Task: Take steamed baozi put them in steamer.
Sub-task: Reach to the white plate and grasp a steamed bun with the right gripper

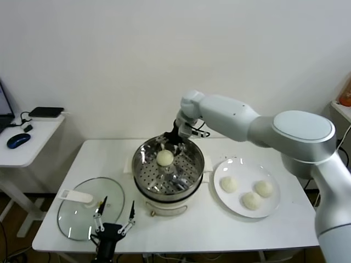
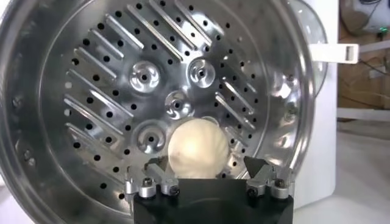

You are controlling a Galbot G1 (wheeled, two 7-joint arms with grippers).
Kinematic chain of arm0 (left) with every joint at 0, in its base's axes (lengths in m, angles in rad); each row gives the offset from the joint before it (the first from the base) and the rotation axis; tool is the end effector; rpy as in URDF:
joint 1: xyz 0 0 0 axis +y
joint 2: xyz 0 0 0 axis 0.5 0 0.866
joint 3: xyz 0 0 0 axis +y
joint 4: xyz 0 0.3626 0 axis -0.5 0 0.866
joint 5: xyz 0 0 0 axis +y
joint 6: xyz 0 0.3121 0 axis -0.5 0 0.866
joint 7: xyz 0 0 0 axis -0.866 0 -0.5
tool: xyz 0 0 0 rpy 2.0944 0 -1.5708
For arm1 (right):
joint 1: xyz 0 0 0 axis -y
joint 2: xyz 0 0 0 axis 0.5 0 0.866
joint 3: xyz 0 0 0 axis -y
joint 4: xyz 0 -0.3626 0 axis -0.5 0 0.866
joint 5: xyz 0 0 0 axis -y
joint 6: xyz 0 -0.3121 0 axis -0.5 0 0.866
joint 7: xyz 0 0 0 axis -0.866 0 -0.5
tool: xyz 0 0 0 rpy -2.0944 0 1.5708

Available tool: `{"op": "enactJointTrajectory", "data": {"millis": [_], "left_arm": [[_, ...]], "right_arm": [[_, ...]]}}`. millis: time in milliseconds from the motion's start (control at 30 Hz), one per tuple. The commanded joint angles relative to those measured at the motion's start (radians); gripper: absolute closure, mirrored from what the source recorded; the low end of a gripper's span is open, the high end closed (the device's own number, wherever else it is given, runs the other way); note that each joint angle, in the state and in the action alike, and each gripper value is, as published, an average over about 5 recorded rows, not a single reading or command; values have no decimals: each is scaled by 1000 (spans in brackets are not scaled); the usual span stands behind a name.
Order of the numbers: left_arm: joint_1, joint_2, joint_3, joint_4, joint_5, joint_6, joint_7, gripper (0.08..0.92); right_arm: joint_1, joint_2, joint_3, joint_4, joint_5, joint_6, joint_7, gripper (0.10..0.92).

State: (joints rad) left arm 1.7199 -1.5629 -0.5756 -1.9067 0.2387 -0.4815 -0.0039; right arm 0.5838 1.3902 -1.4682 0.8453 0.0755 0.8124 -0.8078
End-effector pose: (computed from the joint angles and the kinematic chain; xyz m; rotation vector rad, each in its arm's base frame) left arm 0.0684 0.0174 -0.3864 0.0876 2.9763 0.3897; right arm 0.6034 0.1073 -0.0592 -2.0439 0.5493 -2.0461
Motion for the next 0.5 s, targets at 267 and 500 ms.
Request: {"op": "enactJointTrajectory", "data": {"millis": [267, 500], "left_arm": [[7, 0, 8, -6, 5, -2, 0, 177], [7, 3, 13, -2, 6, -3, 0, 177]], "right_arm": [[384, -355, -448, 458, 554, -880, -9, 203], [374, -493, -436, 574, 738, -1176, -9, 203]]}}
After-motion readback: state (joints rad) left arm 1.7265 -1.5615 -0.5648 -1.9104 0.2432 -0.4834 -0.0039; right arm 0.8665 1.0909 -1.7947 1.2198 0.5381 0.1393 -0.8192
